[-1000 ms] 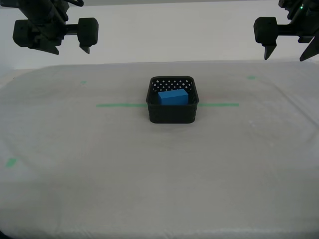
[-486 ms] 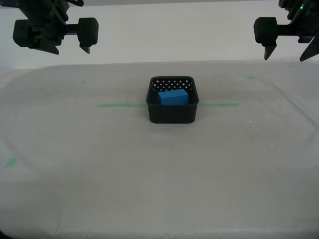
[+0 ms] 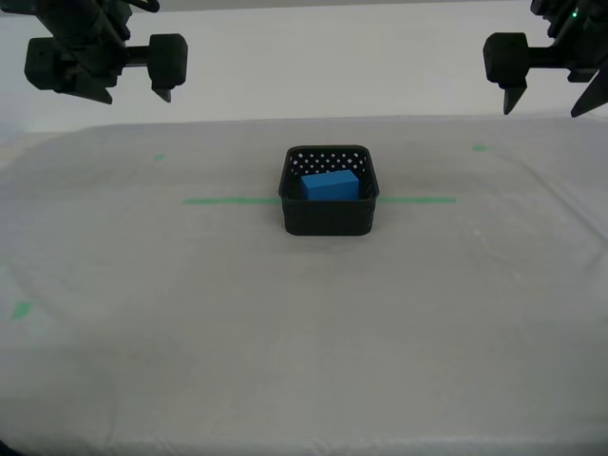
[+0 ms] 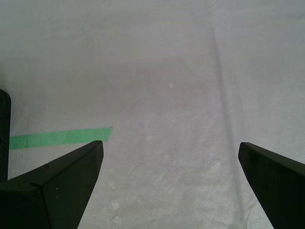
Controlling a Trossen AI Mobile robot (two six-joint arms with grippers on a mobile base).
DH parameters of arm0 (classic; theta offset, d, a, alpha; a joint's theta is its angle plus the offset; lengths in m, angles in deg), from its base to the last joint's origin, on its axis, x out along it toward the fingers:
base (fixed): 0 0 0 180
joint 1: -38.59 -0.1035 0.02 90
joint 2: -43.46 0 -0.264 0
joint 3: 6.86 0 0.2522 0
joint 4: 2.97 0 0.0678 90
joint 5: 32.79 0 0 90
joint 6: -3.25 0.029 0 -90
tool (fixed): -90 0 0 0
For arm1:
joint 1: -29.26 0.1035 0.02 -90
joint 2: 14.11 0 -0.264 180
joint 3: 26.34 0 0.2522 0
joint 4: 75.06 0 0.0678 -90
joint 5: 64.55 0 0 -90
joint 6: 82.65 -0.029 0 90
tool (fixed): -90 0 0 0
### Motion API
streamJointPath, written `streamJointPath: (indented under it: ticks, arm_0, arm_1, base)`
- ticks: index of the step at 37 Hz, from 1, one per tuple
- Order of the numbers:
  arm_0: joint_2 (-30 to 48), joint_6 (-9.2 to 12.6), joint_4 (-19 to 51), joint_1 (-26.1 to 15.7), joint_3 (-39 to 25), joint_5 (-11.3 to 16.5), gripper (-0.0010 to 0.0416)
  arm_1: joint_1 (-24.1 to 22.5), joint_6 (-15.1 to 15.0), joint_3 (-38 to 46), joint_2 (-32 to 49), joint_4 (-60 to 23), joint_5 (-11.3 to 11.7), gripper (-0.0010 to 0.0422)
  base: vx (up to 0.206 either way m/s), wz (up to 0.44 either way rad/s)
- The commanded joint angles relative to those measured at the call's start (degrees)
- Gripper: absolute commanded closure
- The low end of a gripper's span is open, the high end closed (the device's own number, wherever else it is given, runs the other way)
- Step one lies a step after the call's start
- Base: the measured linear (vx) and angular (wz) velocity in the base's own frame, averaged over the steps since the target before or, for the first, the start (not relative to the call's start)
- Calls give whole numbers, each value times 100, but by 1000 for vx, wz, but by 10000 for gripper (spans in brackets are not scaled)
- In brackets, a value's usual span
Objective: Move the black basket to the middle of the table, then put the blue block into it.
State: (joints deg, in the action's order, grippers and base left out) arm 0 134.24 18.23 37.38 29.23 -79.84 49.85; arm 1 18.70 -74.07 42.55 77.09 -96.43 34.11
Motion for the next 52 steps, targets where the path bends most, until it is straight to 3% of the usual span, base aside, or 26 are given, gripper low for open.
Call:
streamJointPath:
  ticks: [1, 52]
  arm_0:
    - [0, -2, -4, 0, -2, 2, 7]
    - [0, -2, -4, 0, -2, 2, 7]
  arm_1:
    - [-2, -24, 2, -4, 4, -13, 12]
    - [0, -24, 2, -4, 4, -13, 12]
  base:
    - [0, 0]
    - [0, 0]
